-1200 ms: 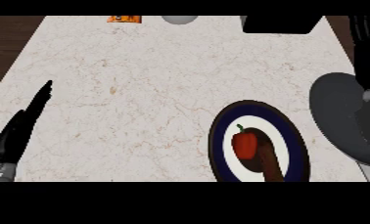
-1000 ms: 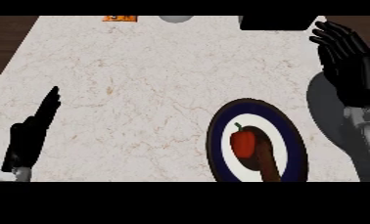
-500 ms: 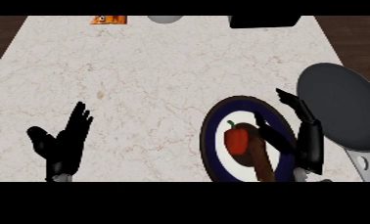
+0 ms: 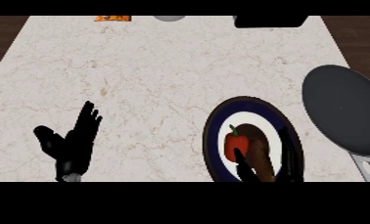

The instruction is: Pick the bell pepper from the plate and place it in the pan

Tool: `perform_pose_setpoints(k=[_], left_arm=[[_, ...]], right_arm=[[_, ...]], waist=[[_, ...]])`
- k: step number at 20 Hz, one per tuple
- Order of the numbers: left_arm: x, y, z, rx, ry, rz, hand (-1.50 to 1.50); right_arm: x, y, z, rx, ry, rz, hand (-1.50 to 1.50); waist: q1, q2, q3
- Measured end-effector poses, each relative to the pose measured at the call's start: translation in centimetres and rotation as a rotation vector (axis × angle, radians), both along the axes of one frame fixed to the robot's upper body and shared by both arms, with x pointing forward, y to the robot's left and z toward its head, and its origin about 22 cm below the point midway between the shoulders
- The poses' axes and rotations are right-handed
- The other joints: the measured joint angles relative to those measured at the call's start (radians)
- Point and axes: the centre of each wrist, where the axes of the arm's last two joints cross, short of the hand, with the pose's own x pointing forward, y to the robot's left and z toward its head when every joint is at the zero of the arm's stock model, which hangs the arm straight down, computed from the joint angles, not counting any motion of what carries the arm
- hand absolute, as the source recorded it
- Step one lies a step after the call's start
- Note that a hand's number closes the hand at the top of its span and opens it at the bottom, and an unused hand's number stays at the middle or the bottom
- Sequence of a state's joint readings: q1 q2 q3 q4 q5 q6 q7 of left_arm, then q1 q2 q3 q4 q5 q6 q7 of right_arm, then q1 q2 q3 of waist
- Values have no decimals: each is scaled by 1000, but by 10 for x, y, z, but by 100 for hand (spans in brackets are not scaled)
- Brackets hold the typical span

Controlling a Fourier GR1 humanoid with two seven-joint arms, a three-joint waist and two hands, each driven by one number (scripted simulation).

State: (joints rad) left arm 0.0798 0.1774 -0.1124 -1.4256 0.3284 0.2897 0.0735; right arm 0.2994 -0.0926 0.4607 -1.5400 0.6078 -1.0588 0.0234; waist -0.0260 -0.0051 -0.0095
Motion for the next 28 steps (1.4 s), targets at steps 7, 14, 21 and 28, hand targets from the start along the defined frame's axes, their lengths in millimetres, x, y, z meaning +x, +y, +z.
perform_pose_setpoints(k=[7, 14, 21, 28], left_arm=[[2, -8, 0, 0, -8, -19, 0], [9, -10, 7, 3, -14, -41, 0], [8, -12, 4, -7, -8, -38, 0], [10, -10, 3, -14, -1, -33, 0]], right_arm=[[13, -2, 13, -52, 152, -93, -150], [30, -12, 22, -160, 548, -88, -150], [81, 15, 85, -282, 771, -93, -150], [101, 26, 104, -279, 967, 27, -150]], waist=[[23, 10, -2], [48, 13, -4], [44, 6, 3], [38, 6, 8]])
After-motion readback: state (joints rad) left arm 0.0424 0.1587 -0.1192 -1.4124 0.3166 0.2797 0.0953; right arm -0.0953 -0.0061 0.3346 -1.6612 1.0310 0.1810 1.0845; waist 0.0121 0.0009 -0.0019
